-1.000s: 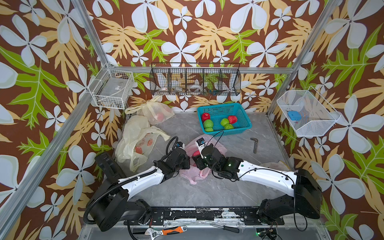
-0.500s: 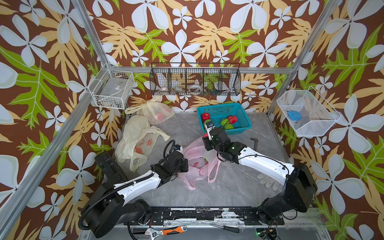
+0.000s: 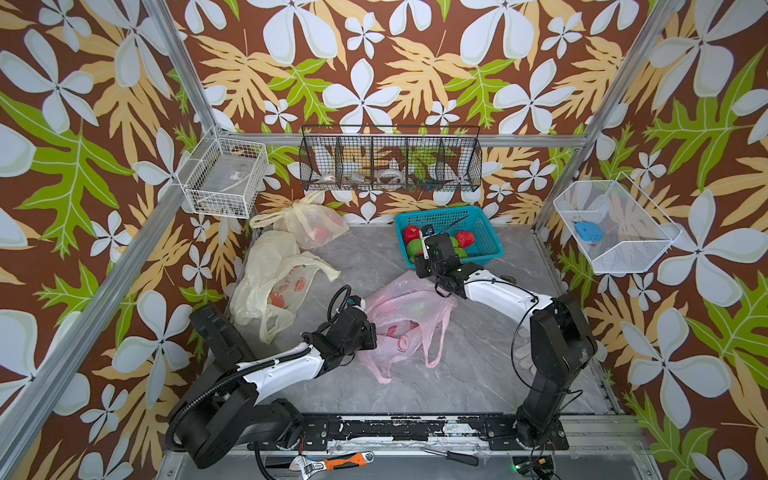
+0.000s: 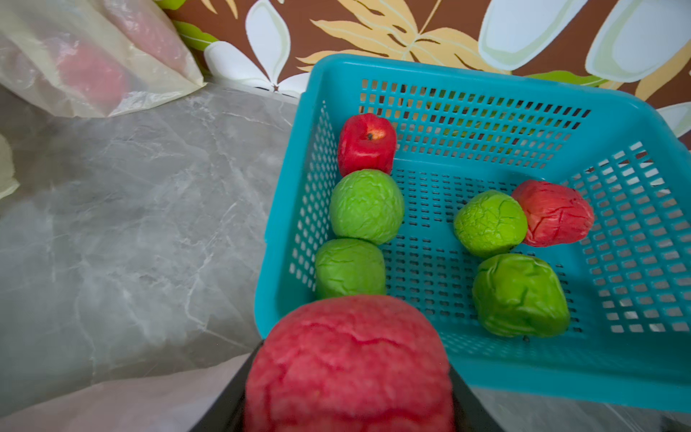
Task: Untie the knot of a plastic bag & take out the apple
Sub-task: Place the apple in the basket.
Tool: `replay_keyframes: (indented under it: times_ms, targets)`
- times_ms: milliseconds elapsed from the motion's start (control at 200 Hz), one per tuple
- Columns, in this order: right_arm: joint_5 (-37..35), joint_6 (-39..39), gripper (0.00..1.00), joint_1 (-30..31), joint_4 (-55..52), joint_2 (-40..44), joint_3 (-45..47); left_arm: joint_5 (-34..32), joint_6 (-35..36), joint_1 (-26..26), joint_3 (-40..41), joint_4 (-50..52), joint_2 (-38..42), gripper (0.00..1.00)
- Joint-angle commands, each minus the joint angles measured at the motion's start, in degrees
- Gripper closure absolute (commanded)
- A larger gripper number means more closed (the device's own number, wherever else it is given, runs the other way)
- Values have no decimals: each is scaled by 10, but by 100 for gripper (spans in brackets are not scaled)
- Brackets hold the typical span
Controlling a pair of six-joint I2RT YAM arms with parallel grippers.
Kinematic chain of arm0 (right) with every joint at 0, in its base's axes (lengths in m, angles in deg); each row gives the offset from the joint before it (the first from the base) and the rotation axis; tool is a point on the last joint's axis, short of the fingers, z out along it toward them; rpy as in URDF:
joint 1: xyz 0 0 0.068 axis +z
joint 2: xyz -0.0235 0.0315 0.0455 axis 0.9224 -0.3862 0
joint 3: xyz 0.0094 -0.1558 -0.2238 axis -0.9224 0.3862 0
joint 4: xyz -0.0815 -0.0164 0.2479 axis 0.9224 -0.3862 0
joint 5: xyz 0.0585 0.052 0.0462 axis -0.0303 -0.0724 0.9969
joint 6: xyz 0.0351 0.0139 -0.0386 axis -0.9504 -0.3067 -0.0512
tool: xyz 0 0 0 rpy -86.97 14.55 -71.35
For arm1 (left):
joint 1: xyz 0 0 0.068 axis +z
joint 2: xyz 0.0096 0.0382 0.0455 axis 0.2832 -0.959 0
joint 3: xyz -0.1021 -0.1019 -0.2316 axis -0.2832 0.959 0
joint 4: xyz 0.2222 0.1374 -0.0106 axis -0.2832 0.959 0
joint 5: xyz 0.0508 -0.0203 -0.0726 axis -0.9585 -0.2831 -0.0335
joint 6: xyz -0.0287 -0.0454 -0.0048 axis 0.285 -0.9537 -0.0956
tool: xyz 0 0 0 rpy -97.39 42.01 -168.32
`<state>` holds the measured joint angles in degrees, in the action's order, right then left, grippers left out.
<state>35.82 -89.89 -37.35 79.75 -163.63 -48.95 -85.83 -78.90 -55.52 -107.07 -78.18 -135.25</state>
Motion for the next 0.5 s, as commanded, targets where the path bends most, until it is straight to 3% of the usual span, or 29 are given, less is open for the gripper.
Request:
replay_keyframes:
  times_ms: [0, 370, 495]
  targets:
    - [3, 0, 47, -16, 11, -26, -27, -15, 25, 0, -24, -9, -13, 100]
    - [-2, 4, 43, -37, -28, -128, -128, -7, 46, 0, -69, 0, -56, 100]
    - [-11, 4, 35, -37, -38, -134, -134, -10, 44, 0, -63, 4, -50, 100]
